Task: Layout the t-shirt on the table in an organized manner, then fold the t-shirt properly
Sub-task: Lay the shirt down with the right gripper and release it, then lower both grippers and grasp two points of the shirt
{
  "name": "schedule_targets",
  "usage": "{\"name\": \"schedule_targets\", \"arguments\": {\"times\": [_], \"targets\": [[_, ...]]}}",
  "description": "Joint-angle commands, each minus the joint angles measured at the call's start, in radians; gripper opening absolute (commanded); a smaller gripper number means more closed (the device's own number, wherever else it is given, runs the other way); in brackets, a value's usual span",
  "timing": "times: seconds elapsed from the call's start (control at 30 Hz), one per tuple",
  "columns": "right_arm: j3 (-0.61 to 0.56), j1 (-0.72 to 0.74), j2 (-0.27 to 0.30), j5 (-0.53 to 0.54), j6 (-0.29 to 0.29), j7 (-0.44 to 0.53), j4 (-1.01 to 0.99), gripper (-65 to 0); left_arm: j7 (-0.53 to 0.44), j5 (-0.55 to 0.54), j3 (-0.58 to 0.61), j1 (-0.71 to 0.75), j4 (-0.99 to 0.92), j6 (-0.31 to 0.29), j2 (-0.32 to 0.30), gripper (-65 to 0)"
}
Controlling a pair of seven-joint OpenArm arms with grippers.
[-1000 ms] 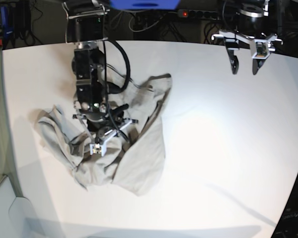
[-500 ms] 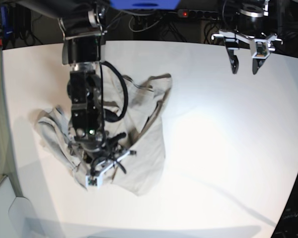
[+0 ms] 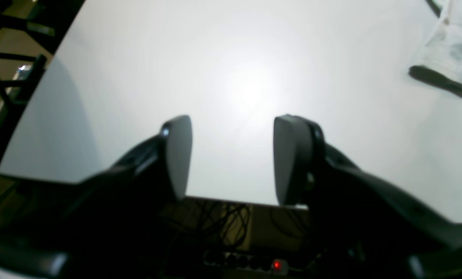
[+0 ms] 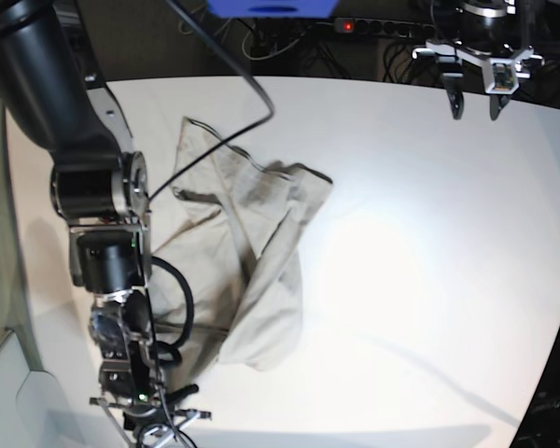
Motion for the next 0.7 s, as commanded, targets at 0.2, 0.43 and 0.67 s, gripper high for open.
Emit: {"name": "schedule_targets", "arguments": {"times": [0.2, 0.43, 0.67], "targets": [[0.001, 0.09, 0.031, -0.002, -0.007, 0.109, -0.078, -36.4, -0.029, -0.002, -0.006, 0.017, 0.019, 0.003, -0.005, -32.3], [0.004, -0.004, 0.038, 0.002, -0.001, -0.063, 0.063, -18.2, -0.029, -0.002, 0.002, -0.008, 0.022, 0.003, -0.005, -32.2], [0.001, -0.352, -0.005, 0.001, -0.001, -0.171, 0.602, -17.9, -0.021, -0.002, 0.12, -0.134, 0.018, 0.005, -0.005, -32.2]]}}
